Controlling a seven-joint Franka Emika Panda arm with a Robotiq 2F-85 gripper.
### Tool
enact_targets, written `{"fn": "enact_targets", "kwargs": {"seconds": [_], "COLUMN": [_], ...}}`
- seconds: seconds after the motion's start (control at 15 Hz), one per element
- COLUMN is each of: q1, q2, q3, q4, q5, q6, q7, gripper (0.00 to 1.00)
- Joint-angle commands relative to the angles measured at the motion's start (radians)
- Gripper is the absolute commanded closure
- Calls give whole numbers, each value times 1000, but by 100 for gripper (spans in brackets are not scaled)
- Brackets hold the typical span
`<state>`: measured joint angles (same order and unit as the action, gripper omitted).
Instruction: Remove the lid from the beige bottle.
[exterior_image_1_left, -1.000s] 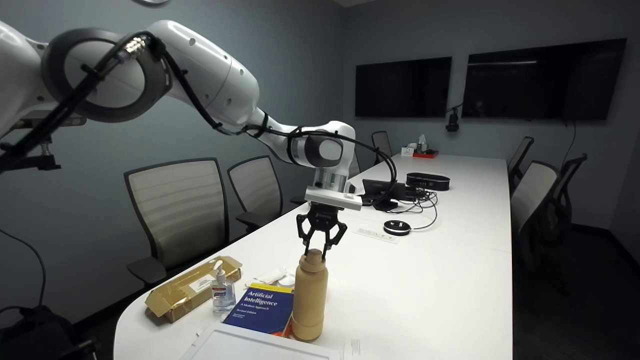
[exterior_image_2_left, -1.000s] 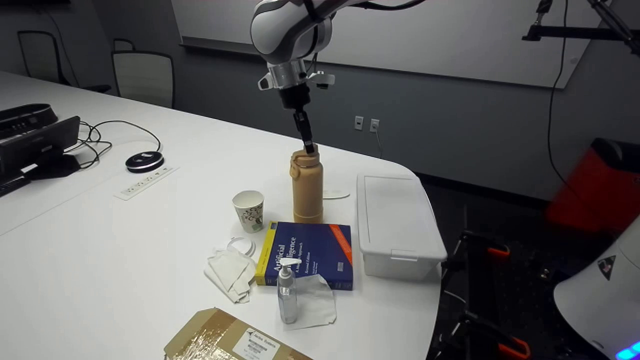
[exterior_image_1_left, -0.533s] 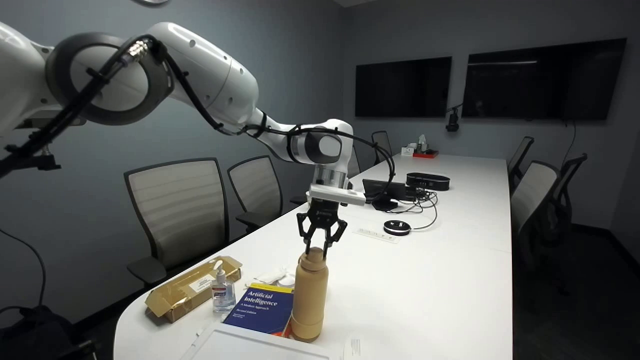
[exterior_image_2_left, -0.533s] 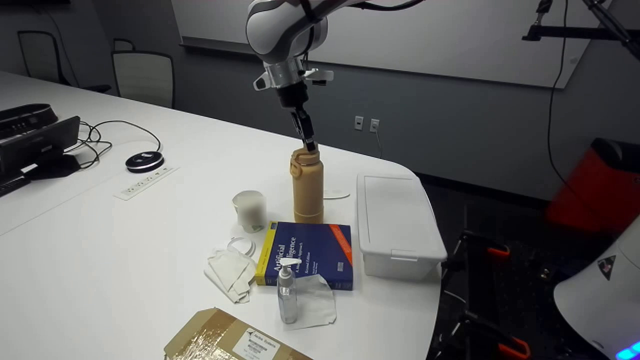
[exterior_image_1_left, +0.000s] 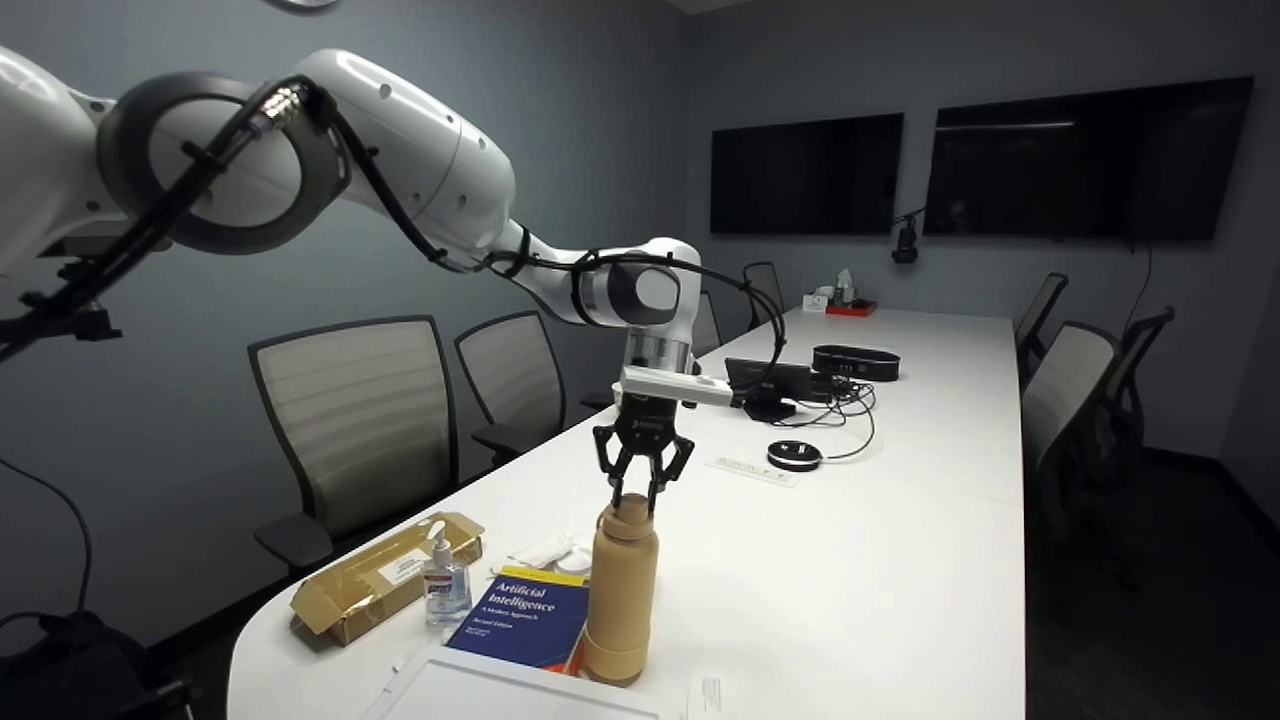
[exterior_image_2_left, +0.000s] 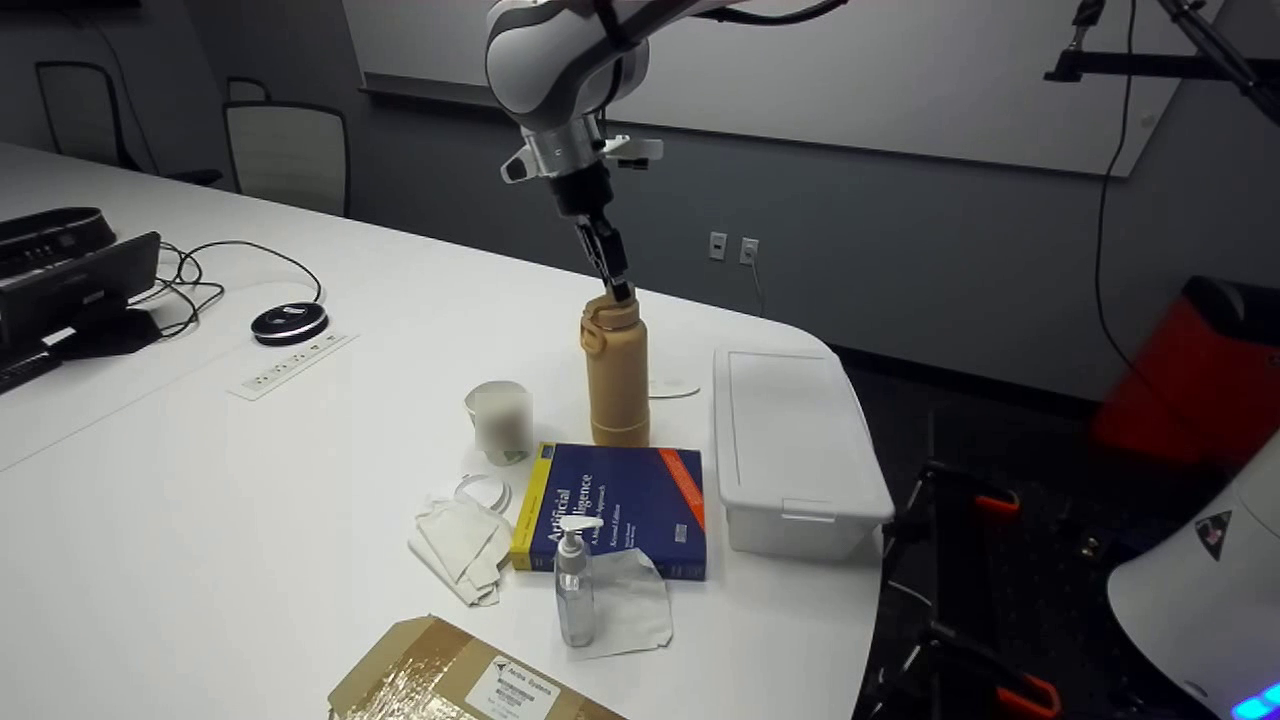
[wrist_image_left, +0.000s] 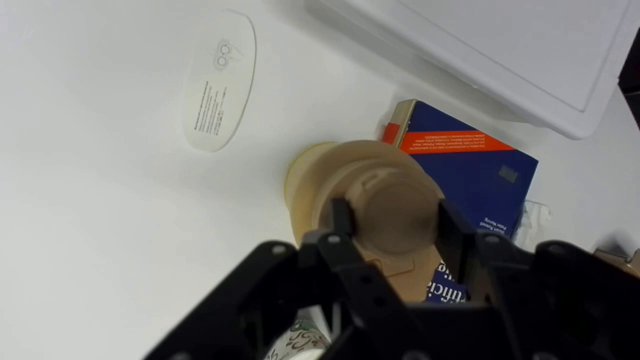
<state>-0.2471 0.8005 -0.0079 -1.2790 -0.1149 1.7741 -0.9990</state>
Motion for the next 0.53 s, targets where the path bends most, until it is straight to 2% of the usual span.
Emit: {"fn": "enact_targets", "kwargs": {"seconds": [0.0,0.2,0.47], "q1": [6,-3,-16], "q2": [-12,-22,-37], "q3": [-12,-16,-27], "q4": [31,25,18], "q5": [-2,14,55], "q6": [-41,-30,-27], "q7": [13,47,171], "gripper": [80,80,80]}}
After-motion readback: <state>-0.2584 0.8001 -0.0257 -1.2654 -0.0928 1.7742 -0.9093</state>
